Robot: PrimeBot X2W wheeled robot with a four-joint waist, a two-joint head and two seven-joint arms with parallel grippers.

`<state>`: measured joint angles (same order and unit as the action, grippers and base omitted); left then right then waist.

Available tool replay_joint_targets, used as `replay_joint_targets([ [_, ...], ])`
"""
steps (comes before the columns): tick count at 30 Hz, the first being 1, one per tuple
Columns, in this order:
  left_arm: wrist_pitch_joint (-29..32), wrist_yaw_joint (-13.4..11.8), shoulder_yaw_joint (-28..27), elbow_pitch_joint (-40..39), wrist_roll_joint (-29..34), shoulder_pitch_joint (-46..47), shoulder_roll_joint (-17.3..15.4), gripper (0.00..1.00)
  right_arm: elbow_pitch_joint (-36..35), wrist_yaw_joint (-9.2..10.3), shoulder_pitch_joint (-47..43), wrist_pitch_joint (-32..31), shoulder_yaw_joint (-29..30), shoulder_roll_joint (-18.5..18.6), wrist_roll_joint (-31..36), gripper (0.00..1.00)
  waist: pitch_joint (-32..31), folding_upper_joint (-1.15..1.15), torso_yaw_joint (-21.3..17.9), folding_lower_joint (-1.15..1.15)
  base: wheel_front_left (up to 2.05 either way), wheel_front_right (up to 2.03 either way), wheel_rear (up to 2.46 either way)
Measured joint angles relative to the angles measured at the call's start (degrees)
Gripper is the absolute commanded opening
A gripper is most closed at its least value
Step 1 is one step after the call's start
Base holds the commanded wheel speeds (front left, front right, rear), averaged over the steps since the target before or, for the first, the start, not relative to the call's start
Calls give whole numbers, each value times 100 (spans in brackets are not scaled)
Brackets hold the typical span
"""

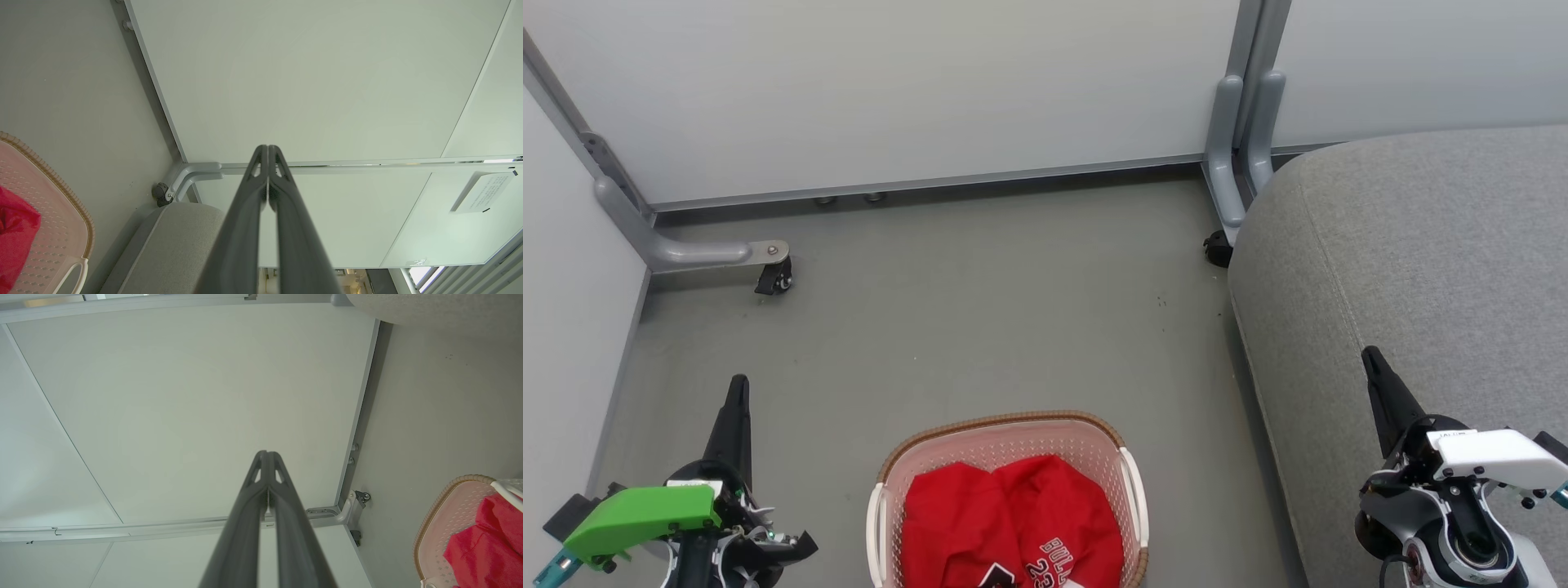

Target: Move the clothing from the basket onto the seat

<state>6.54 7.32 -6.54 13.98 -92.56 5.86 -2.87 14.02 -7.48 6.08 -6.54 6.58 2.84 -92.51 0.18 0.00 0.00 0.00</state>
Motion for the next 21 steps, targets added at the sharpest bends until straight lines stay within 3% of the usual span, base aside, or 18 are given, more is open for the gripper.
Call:
replay_joint_targets([
  [5, -3, -2, 1, 21, -1, -8, 4, 0, 22, 0, -7, 1, 0, -4, -1, 0, 0, 0, 0, 0, 0, 0, 0],
  [6, -5, -7, 2, 73, -2, -37, 14, 100, 69, 1, -33, 1, 0, -16, -1, 100, 0, 0, 0, 0, 0, 0, 0],
  [7, -7, -9, 5, 121, -2, -77, 26, 0, 112, 1, -73, 2, -2, -30, -1, 0, 0, 0, 0, 0, 0, 0, 0],
  [8, -7, -9, 10, 175, -2, -129, 42, 100, 167, 1, -127, 5, -5, -44, -1, 100, 0, 0, 0, 0, 0, 0, 0],
  [21, -304, -11, 69, 264, 19, -348, 67, 100, 182, 2, -319, 297, -74, -76, 208, 100, -37, 0, -13, 0, 0, 0, 0],
])
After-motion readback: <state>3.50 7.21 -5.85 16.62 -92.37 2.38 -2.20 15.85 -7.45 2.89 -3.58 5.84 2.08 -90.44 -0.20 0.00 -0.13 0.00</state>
